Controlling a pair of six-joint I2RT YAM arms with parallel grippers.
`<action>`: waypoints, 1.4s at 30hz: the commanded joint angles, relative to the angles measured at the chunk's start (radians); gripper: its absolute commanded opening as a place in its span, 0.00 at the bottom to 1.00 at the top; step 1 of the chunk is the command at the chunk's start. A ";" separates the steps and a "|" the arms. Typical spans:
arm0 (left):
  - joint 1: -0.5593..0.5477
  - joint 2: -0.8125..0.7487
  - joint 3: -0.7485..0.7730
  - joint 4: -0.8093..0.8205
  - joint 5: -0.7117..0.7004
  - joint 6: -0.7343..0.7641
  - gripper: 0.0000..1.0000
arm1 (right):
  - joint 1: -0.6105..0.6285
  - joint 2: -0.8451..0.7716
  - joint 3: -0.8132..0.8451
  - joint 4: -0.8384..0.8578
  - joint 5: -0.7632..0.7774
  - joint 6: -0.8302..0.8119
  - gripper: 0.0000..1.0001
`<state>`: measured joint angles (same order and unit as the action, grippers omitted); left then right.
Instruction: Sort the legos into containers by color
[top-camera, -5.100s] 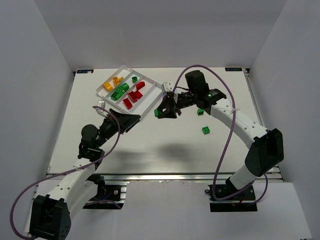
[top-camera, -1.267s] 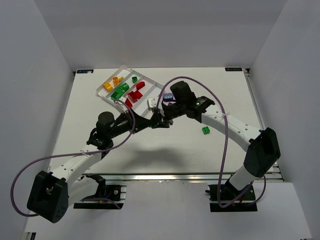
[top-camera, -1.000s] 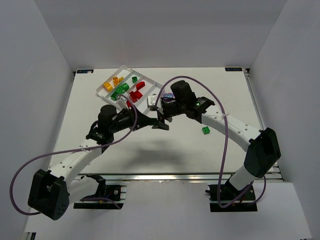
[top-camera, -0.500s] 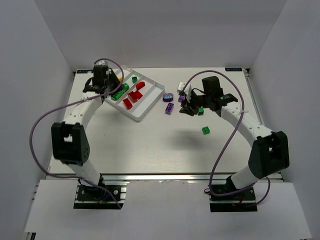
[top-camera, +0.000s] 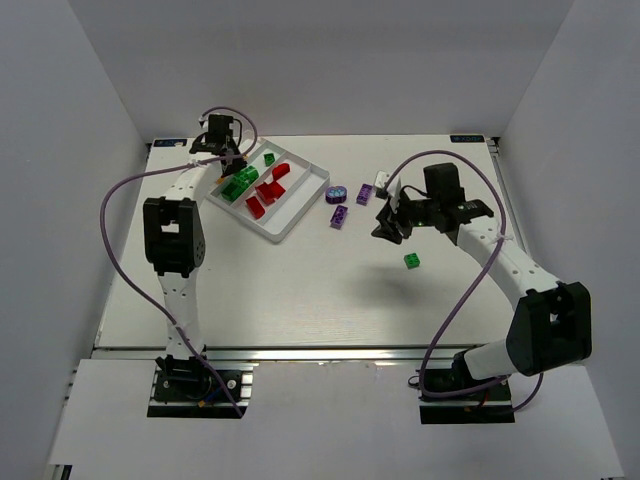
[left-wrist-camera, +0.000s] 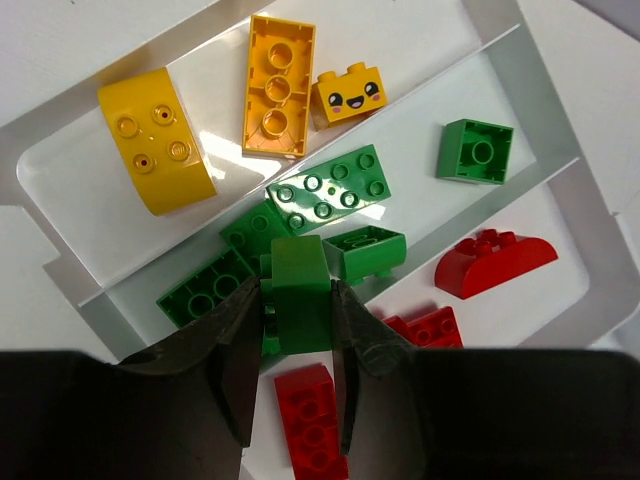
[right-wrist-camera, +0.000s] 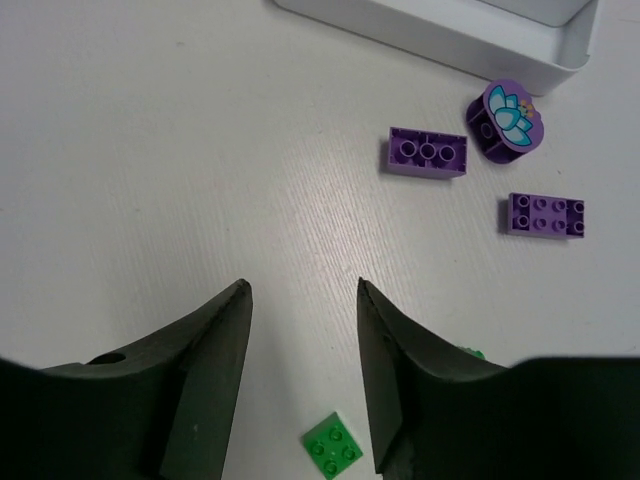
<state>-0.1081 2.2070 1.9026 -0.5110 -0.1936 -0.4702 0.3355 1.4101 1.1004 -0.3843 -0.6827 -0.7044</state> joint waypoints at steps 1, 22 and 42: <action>0.002 0.003 0.076 -0.040 -0.017 0.005 0.10 | -0.030 -0.028 -0.013 0.044 -0.017 0.013 0.53; 0.018 -0.229 -0.071 -0.020 0.065 0.004 0.74 | -0.085 0.114 0.102 -0.053 0.138 0.149 0.81; 0.061 -1.280 -1.105 0.089 0.101 -0.243 0.98 | -0.067 0.245 0.055 -0.243 0.650 0.414 0.75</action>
<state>-0.0479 1.0050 0.8318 -0.3931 -0.1192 -0.6769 0.2619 1.6684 1.1656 -0.6029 -0.0967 -0.3382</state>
